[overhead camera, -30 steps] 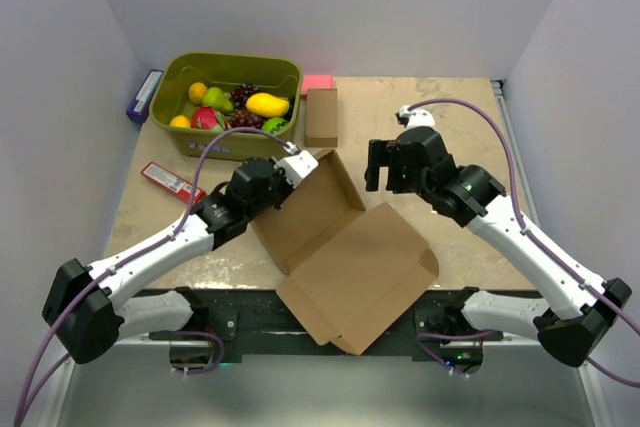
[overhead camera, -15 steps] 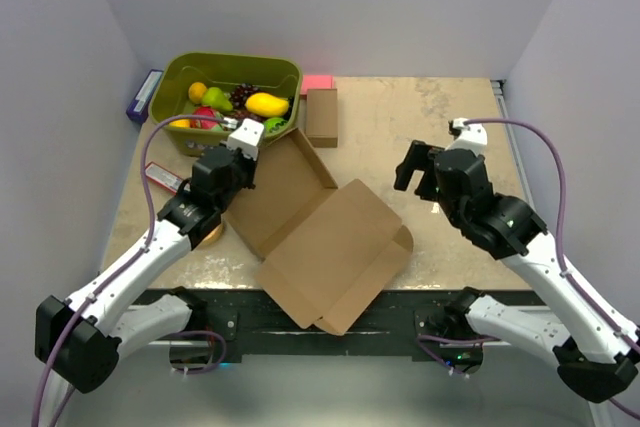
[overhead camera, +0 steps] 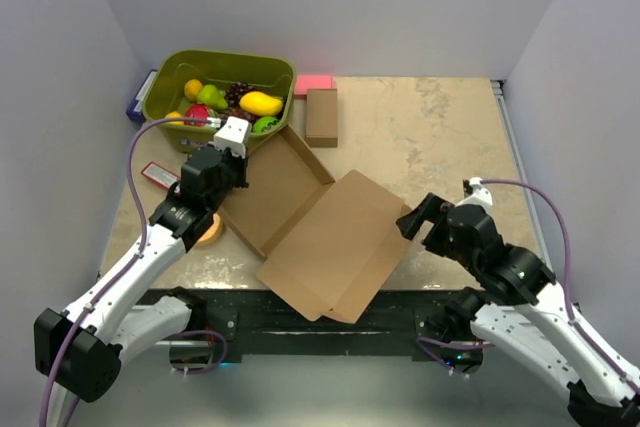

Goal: Fold the paper box

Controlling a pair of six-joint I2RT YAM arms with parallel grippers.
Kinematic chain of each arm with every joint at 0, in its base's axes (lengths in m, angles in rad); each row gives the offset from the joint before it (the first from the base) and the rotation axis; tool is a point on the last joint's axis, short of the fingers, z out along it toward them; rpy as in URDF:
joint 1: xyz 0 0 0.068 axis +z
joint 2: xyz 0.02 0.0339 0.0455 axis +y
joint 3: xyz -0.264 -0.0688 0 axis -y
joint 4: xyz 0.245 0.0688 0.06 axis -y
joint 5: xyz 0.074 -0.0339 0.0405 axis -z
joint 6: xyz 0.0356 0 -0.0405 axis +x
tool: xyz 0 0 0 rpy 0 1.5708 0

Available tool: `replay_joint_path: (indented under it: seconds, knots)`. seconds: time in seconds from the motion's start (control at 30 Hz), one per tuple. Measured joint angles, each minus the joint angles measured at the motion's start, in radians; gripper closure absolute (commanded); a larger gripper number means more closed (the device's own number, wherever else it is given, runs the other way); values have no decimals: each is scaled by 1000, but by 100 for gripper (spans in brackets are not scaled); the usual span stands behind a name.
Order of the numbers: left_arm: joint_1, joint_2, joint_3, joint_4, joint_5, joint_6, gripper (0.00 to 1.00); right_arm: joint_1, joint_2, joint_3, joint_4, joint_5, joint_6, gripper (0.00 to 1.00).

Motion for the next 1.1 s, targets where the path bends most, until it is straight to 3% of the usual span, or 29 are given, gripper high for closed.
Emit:
replay_joint_path:
  seconds: [0.13, 0.57, 0.67, 0.8, 0.83, 0.87, 0.9, 0.93, 1.0, 1.03, 1.1]
  knots:
    - [0, 0, 0, 0, 3, 0, 100, 0, -64, -6, -1, -49, 52, 7]
    - [3, 0, 0, 1, 3, -4, 100, 0, -22, -156, 71, -181, 121, 22]
    - [4, 0, 0, 2, 4, -10, 100, 0, -45, -177, 110, -195, 132, 36]
    - [5, 0, 0, 2, 13, -18, 100, 0, -50, -231, 201, -240, 143, 73]
    - [6, 0, 0, 2, 19, -19, 100, 0, -44, -238, 219, -248, 143, 86]
    - [6, 0, 0, 3, 24, -21, 98, 0, -37, -239, 231, -251, 139, 91]
    - [6, 0, 0, 3, 34, -23, 94, 0, -27, -235, 245, -249, 130, 95]
    - [7, 0, -1, 5, 47, -25, 81, 0, -10, -222, 245, -243, 125, 100]
    - [10, 0, -8, 13, 75, -29, 57, -2, 22, -182, 234, -214, 100, 100]
    - [11, 0, -13, 26, 90, -32, 35, -2, 40, -145, 221, -198, 84, 100]
    - [13, 0, -13, 52, 113, -34, 19, -3, 80, -66, 207, -168, 32, 100]
